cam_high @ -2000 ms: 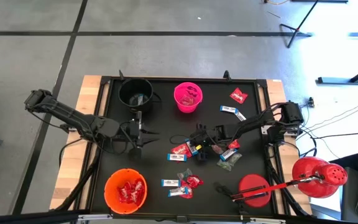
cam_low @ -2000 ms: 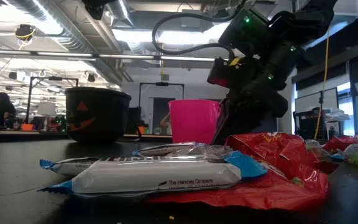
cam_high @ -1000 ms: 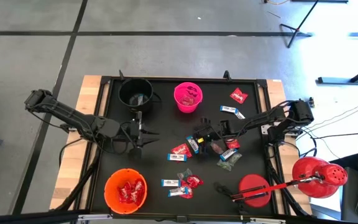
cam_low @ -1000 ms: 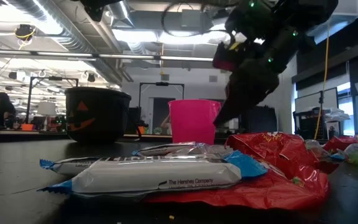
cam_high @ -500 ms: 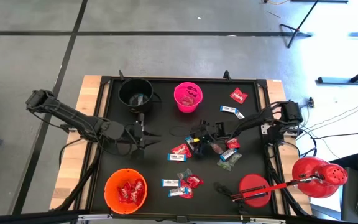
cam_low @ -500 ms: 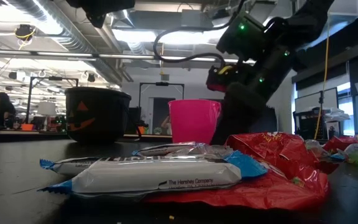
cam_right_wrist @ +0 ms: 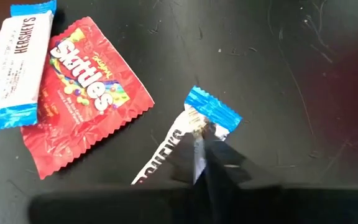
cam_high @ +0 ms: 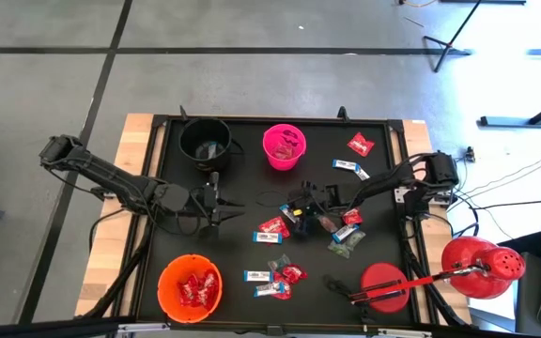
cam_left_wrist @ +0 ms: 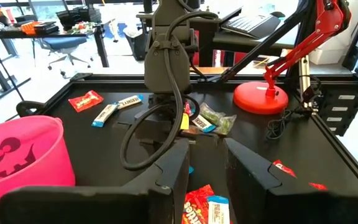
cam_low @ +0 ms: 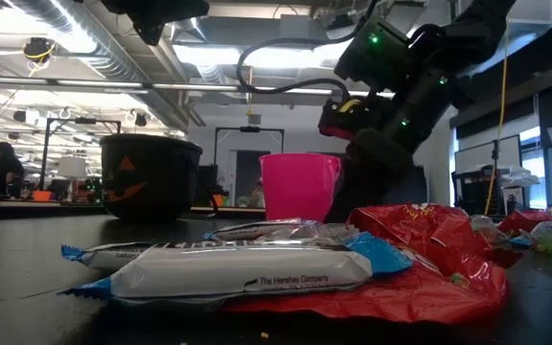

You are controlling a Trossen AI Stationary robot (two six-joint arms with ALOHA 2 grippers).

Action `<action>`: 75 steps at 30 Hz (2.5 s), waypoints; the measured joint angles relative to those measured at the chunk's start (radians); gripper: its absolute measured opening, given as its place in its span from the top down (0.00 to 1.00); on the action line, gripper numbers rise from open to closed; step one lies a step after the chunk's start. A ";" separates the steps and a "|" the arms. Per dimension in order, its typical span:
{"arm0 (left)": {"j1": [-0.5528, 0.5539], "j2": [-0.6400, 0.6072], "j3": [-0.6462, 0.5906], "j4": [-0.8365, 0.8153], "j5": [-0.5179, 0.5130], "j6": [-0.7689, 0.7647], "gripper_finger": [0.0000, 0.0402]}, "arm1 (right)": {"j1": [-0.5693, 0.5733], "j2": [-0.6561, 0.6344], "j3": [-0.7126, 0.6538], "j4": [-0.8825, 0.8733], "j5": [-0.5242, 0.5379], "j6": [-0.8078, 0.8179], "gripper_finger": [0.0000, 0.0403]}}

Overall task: Organize candy in baskets
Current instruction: Put the white chocolate bar into the black bucket

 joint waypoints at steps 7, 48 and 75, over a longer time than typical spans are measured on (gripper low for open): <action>0.000 0.000 0.000 0.000 0.000 0.000 0.78 | 0.000 -0.037 -0.004 -0.023 -0.035 -0.007 0.99; 0.000 -0.001 0.000 -0.021 -0.005 -0.023 0.78 | 0.114 -0.006 0.004 -0.153 0.080 0.135 0.28; 0.000 -0.001 0.000 -0.023 -0.005 -0.032 0.78 | 0.110 -0.116 -0.006 -0.189 0.128 0.069 0.75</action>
